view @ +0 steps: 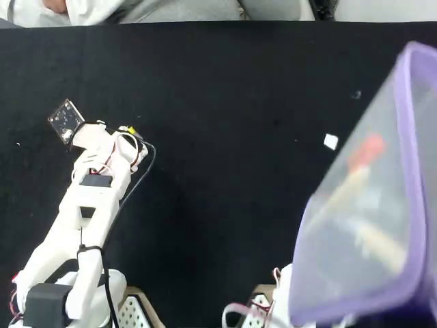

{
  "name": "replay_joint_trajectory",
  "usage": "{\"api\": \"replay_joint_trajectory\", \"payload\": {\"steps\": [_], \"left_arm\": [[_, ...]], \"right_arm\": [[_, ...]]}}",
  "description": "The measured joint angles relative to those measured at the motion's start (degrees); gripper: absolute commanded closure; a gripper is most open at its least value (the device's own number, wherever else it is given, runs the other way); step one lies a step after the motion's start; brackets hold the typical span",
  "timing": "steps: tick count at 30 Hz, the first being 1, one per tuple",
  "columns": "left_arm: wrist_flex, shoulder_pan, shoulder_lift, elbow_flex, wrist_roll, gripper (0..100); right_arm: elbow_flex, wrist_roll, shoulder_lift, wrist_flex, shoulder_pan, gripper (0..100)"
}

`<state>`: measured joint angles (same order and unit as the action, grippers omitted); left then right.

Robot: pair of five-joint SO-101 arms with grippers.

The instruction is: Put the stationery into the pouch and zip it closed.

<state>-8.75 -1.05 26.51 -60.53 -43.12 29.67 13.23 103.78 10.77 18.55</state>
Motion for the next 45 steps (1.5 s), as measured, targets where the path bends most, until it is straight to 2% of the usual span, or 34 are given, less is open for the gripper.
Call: {"api": "replay_joint_trajectory", "payload": {"steps": [4,11,16,20,25,30,38,43,45], "left_arm": [[0.0,0.0,0.0,0.0,0.0,97],[0.0,-0.4,0.0,0.0,0.1,97],[0.0,-1.1,0.0,0.0,0.0,97],[0.0,-1.1,0.0,0.0,0.0,97],[0.0,-1.0,0.0,0.0,0.0,97],[0.0,-3.1,0.0,0.0,0.0,97],[0.0,-5.2,0.0,0.0,0.0,97],[0.0,-5.2,0.0,0.1,0.0,97],[0.0,-5.2,0.0,0.1,0.0,97]], "right_arm": [[3.2,-1.9,0.0,2.5,0.0,98.8],[27.8,-2.3,0.0,-12.4,0.0,98.8],[37.1,-2.0,0.0,-14.3,0.0,98.8],[42.5,1.0,0.0,-14.3,-0.3,98.8],[49.2,0.8,0.0,-14.3,-11.1,98.8],[52.0,-5.9,0.0,-14.4,-24.1,98.8],[57.9,-17.3,0.0,-14.5,-25.4,98.7],[61.6,-17.5,0.0,-14.5,-25.2,98.7],[62.2,-15.2,0.0,-15.0,-25.3,98.7]]}}
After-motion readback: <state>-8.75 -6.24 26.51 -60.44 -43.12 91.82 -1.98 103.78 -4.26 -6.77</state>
